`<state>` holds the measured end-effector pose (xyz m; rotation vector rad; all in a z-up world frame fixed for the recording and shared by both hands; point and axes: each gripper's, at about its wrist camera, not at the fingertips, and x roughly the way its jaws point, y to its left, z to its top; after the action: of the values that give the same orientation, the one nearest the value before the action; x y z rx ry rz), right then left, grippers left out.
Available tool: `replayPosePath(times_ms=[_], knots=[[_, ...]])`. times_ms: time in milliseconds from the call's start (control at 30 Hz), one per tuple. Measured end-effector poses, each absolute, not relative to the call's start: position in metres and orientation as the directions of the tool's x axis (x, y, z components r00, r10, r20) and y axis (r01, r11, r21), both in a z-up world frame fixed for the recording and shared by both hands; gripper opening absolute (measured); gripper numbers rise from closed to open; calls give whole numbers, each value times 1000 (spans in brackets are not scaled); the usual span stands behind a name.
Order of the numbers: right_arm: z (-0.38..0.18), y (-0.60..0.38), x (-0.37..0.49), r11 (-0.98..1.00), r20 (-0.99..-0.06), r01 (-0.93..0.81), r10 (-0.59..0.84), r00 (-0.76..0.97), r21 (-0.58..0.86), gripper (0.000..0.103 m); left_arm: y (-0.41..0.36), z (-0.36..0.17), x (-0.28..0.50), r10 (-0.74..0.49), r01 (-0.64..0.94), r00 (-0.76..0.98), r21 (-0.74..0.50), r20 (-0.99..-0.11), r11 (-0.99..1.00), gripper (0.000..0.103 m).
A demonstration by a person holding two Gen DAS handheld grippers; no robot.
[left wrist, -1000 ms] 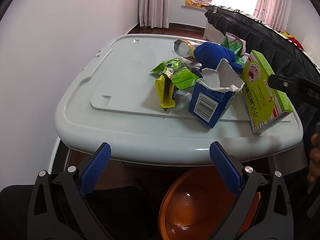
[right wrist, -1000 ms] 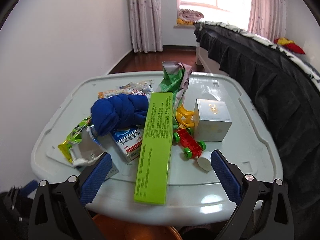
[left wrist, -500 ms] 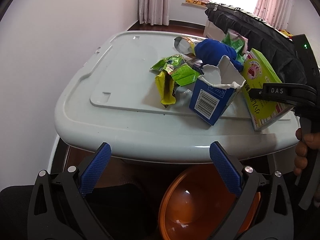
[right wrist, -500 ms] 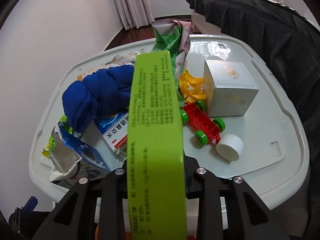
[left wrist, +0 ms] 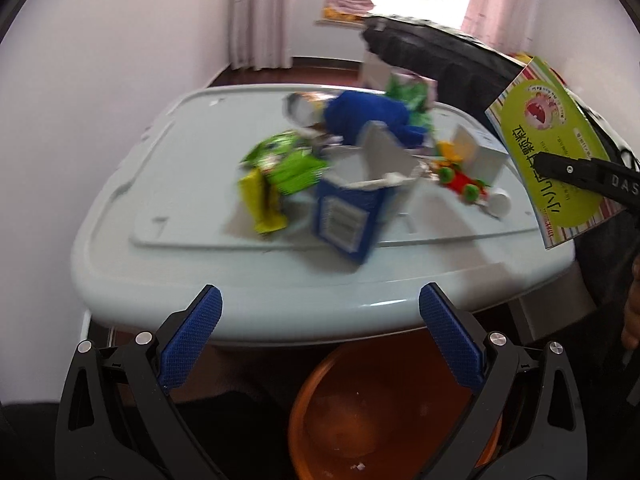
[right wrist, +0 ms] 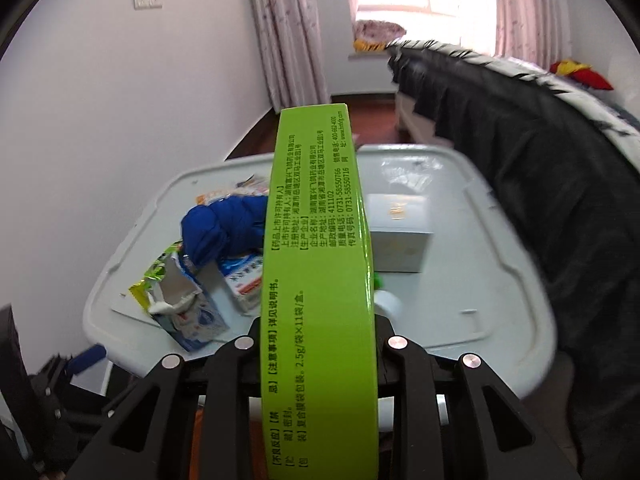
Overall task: Collect trash
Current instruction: 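Grasp the green medicine box with the right tool, then grasp the torn milk carton with the left tool while the right tool carries the green box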
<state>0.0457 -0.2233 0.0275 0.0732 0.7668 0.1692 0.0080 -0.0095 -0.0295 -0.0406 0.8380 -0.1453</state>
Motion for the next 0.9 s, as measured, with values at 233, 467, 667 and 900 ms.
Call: replayPosePath(times_ms=[233,467,667,900], knots=[[7,-249,33,983,-685,-83,175,707,166,29,-36,-39,40,-171,169,685,-74,-709,983,96],[1,-264,38,978,-678,-68,185,712,195,29,-35,-57,72,-170,123,665,-119,-727,985,96],[-7,-255,44,978,-691,-92,199,695,189,30,-47,-60,90,-135,128,691,-63,-710,990,96],[-12,-259,47,977,-699,-93,203,685,192,30,-47,-70,102,-110,102,698,-54,-708,993,69]])
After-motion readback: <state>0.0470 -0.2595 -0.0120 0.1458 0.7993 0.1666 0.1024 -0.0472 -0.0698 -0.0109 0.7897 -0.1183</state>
